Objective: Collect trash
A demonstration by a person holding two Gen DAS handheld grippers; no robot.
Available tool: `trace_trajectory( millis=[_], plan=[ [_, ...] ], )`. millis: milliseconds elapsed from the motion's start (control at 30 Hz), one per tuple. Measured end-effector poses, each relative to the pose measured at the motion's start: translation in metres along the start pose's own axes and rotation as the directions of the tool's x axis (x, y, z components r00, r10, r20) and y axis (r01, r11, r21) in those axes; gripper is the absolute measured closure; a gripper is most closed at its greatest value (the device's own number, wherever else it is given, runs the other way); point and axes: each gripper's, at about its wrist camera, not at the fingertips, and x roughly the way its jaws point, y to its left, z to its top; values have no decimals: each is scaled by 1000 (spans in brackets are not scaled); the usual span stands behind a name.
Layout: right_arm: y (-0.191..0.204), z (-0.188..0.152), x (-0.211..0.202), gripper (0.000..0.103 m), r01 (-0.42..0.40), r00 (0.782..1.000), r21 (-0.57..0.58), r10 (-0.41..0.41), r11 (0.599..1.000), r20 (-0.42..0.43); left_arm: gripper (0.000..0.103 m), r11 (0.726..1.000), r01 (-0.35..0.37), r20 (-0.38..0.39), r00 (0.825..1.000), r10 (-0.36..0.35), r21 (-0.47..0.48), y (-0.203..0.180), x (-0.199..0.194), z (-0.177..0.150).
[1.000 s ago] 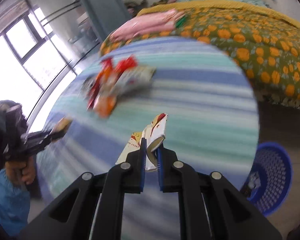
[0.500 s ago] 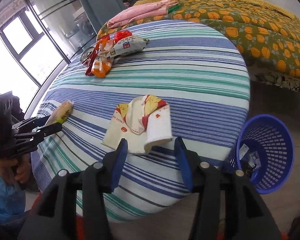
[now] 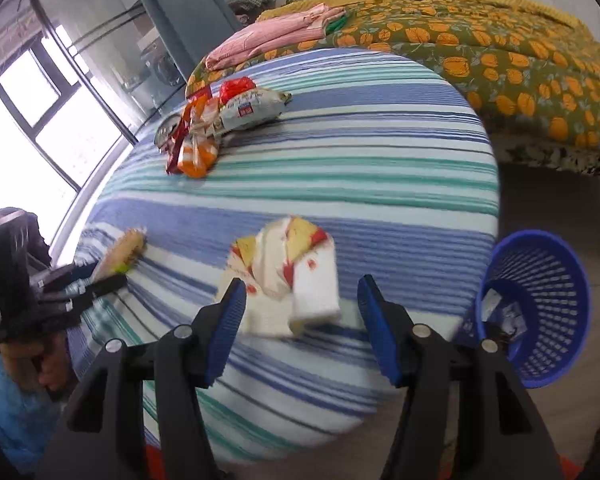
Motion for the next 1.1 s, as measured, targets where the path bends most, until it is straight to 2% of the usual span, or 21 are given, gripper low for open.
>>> trace_trajectory(
  millis=[33,133,167,200,300,433,600,833,900,1000,1100],
  plan=[
    [0,3,2,46,-6,1000,11,6,1000,2,45,1000,0,-3,1000,0,7,-2,0,0],
    [3,10,5,72,-13,1000,17,13,1000,-9,51,1000,-7,-6,1000,7,18,-5,-1,1],
    [4,11,4,87,-8,1000,11,8,1000,-10,61,1000,-10,-8,1000,11,19,-5,-1,1],
    [5,11,3,90,-5,1000,8,5,1000,-8,73,1000,-16,-10,1000,16,20,-6,0,1],
    [5,11,-4,95,-11,1000,6,11,1000,0,79,1000,-16,-16,1000,16,12,-7,1,4],
    [-3,11,-19,95,-21,999,26,20,999,30,81,1000,10,-12,1000,-10,15,-20,1,11],
    [-37,20,-51,95,28,995,59,-33,998,94,82,995,78,-10,997,-77,63,-65,5,31],
    [-116,24,-88,94,206,967,114,-220,972,127,82,959,220,-43,976,-215,177,-176,26,69],
    [-143,22,-94,95,265,952,127,-280,956,122,82,947,244,-53,970,-238,207,-205,34,75],
    [-179,20,-97,95,316,936,155,-335,936,112,82,928,271,-78,963,-260,255,-261,58,88],
    [-217,18,-92,94,348,925,187,-369,919,92,81,920,295,-115,955,-273,259,-304,91,96]
  ],
)
